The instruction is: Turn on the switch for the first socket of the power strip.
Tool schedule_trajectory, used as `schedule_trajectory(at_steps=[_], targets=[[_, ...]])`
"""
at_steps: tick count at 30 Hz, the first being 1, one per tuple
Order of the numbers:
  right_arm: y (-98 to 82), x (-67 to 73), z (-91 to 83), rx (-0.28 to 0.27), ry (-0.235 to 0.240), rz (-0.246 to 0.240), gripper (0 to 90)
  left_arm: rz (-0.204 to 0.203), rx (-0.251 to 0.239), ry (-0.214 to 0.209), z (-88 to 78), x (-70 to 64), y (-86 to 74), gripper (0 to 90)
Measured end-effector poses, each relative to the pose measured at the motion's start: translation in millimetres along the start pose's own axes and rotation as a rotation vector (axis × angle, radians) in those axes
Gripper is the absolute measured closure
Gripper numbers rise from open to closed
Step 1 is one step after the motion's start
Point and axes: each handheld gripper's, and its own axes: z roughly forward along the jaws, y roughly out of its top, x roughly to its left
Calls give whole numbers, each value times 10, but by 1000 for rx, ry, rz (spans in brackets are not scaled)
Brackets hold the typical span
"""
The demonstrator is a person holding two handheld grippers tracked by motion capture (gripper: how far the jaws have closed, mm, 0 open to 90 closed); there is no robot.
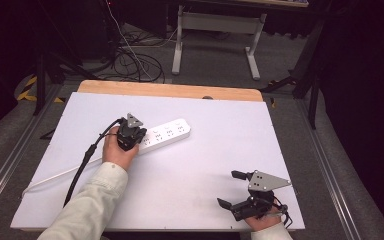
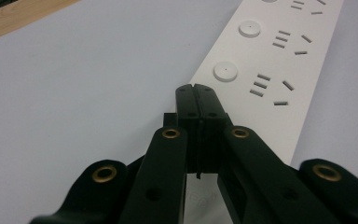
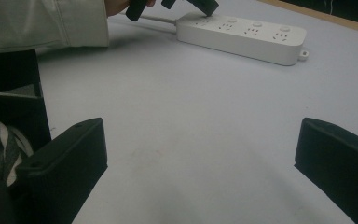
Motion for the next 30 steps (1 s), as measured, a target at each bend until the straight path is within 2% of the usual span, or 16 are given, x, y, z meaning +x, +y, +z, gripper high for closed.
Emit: schedule_trajectory(at_steps=[8,12,30], targets=[[1,4,3,2,-1,-1,26,10,2,10,7,-10,-2,900],[2,8,6,2,2,0,26,-4,6,10,14,-10,1,900],[0,19,-7,2,-1,0,27,-2,-2,19,25,-32,-17,900]])
